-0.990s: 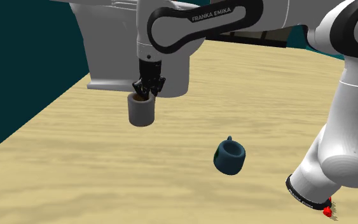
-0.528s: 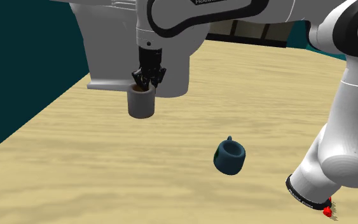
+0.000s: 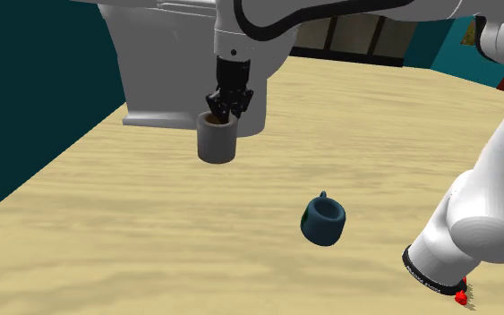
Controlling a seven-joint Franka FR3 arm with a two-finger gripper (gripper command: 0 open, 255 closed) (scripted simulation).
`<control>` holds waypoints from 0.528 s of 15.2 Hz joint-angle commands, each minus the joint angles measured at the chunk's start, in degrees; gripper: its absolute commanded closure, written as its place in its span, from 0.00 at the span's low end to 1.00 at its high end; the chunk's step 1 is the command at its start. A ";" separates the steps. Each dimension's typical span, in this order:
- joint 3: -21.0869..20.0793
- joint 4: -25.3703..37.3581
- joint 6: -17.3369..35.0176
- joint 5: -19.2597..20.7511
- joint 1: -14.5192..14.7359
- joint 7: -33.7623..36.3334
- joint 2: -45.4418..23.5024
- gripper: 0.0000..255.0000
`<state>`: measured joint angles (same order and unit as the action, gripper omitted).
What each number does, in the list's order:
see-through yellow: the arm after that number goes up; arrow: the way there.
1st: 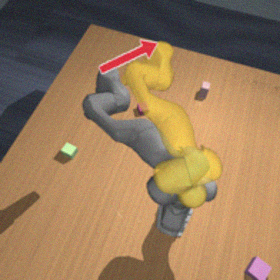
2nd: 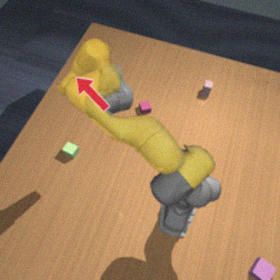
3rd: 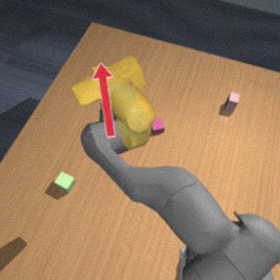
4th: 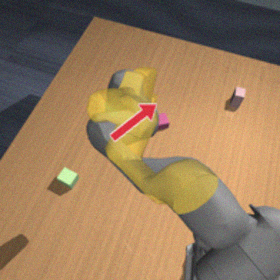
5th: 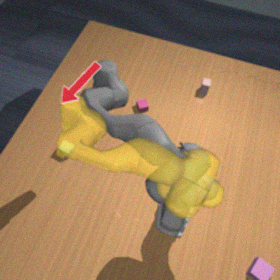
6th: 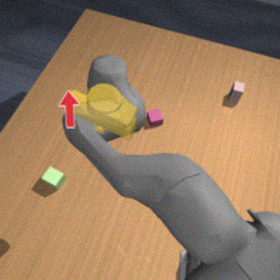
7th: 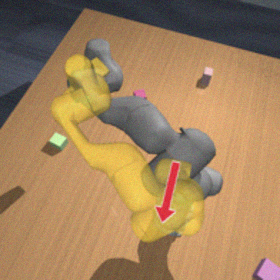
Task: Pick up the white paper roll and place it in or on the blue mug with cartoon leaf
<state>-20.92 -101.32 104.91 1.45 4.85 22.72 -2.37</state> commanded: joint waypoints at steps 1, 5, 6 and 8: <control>0.57 -5.82 1.04 -1.94 -0.83 -1.83 5.19 1.00; 2.26 -15.38 1.31 -5.14 -1.31 -5.22 14.94 1.00; 2.77 -17.56 1.17 -5.81 -1.31 -6.04 17.33 1.00; 3.88 -21.71 0.65 -6.93 -1.18 -7.62 22.07 1.00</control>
<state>-17.63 -120.92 106.08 -4.78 3.61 15.96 16.98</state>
